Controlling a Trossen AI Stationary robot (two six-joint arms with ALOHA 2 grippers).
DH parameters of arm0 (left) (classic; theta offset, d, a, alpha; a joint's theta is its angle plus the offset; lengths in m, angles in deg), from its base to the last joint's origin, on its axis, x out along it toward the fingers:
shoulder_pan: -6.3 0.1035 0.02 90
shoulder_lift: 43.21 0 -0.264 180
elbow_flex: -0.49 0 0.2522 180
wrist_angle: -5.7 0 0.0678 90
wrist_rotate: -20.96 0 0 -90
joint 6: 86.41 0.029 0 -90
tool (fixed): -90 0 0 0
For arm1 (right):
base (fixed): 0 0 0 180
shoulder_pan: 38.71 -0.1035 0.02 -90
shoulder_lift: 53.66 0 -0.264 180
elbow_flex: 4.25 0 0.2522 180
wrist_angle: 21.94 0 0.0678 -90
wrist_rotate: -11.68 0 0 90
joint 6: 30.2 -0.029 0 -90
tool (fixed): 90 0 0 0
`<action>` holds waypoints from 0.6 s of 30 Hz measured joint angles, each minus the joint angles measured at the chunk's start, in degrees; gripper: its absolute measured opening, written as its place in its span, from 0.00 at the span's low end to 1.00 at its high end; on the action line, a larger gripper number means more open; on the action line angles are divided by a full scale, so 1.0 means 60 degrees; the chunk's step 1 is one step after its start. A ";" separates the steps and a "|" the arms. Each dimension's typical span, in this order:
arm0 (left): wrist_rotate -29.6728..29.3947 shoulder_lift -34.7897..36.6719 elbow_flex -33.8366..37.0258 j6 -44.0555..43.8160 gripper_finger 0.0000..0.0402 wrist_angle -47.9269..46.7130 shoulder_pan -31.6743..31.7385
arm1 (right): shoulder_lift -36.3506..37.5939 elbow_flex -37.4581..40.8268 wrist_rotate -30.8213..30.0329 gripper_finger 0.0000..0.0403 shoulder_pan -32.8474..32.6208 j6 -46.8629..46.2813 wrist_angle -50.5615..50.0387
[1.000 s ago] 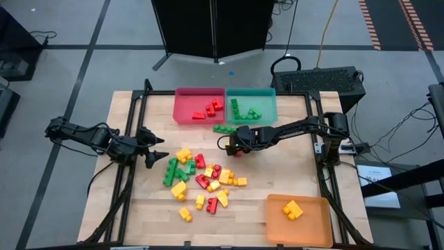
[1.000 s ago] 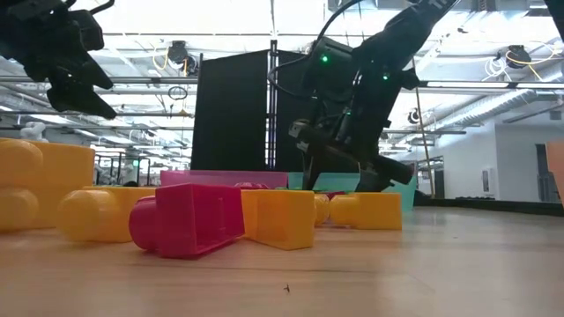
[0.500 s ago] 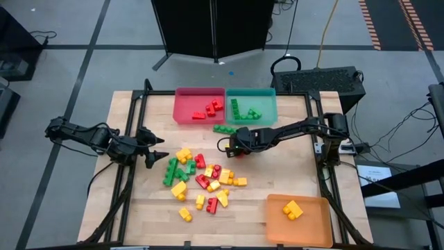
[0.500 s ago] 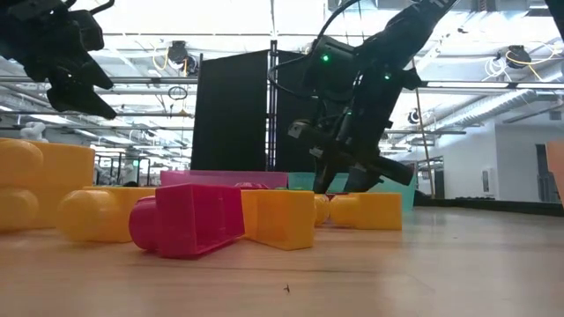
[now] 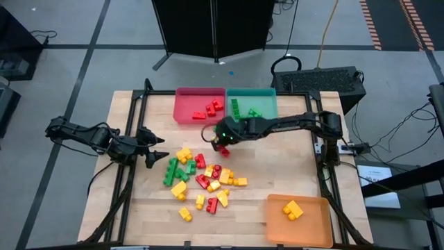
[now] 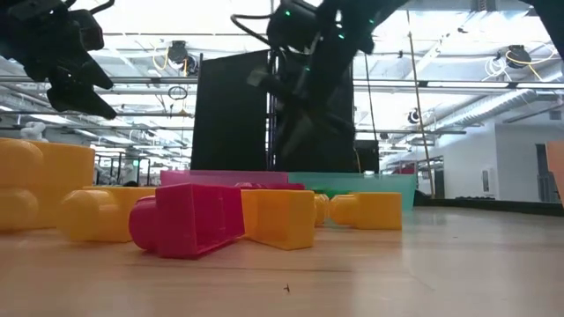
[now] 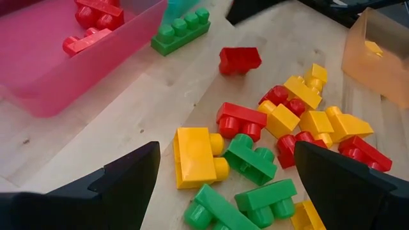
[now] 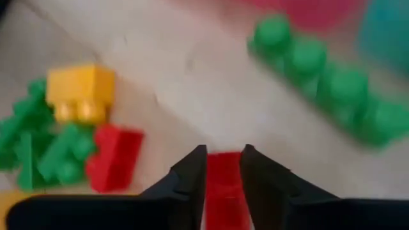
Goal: Sort blocks
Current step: Put the red game piece into the red bin
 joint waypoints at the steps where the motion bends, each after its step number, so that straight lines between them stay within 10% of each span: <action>1: 0.0000 0.0000 0.0000 0.0000 0.90 0.0000 0.0000 | -0.0012 -0.0244 -0.0115 0.17 0.0080 0.0246 -0.0054; 10: 0.0000 0.0000 0.0000 -0.0002 0.90 0.0000 -0.0002 | 0.0028 -0.1453 0.1668 0.11 0.0461 0.2871 -0.0037; 18: 0.0000 -0.0003 0.0000 0.0036 0.90 0.0000 0.0001 | -0.0060 -0.1458 0.1728 0.54 -0.0012 0.4403 -0.1297</action>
